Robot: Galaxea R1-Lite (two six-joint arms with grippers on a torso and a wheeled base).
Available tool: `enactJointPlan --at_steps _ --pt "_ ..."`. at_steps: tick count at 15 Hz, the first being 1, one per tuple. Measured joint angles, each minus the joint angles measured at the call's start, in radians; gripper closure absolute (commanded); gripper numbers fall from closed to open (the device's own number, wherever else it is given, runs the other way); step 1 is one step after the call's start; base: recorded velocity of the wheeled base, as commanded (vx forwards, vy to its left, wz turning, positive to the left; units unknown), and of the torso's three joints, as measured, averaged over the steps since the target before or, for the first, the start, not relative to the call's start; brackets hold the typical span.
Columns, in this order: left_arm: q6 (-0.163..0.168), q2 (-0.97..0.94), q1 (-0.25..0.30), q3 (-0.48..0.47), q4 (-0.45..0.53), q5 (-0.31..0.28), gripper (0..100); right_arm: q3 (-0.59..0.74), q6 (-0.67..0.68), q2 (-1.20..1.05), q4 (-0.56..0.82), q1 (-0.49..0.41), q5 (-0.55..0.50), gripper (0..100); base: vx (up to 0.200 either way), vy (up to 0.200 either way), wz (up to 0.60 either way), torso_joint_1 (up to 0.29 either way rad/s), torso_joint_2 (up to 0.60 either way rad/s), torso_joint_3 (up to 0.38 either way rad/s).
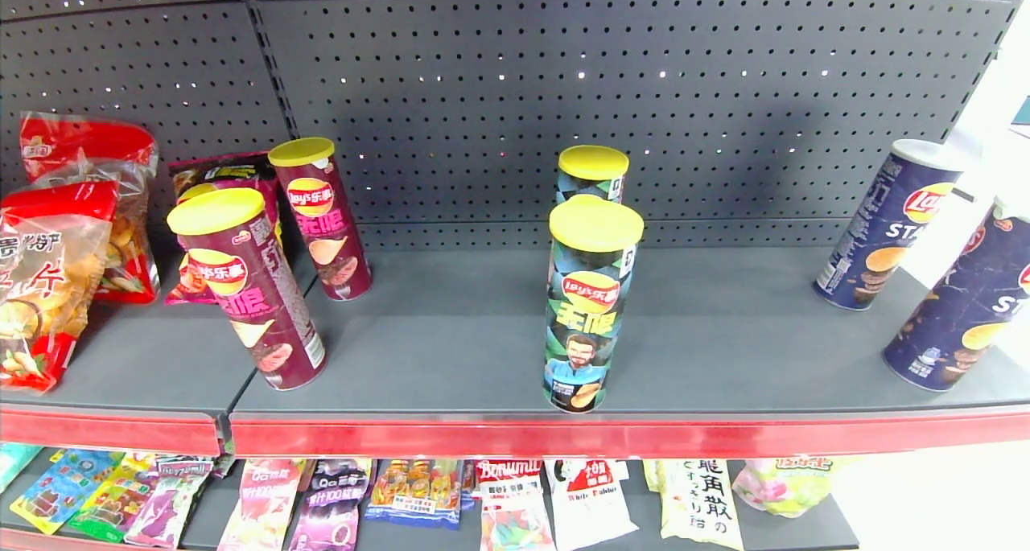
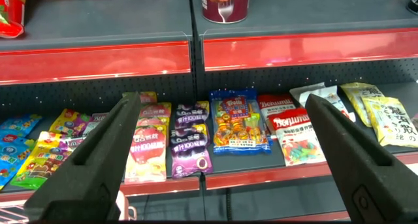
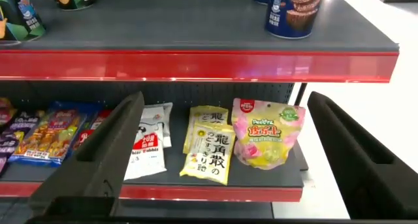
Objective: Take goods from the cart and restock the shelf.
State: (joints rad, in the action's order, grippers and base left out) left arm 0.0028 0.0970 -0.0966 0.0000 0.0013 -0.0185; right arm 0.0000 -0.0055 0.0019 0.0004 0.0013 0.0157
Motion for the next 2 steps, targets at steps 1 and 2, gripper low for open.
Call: enactJointPlan --at_steps 1,2 --pt "0.000 0.000 0.000 0.000 0.000 0.000 0 0.000 0.000 -0.001 0.000 0.000 -0.003 0 0.000 0.000 0.00 0.000 0.00 0.000" --pt "0.000 0.000 0.000 0.000 0.000 0.000 0 0.000 -0.001 -0.001 0.000 0.000 -0.010 0 0.000 0.000 0.00 0.000 0.00 0.000"
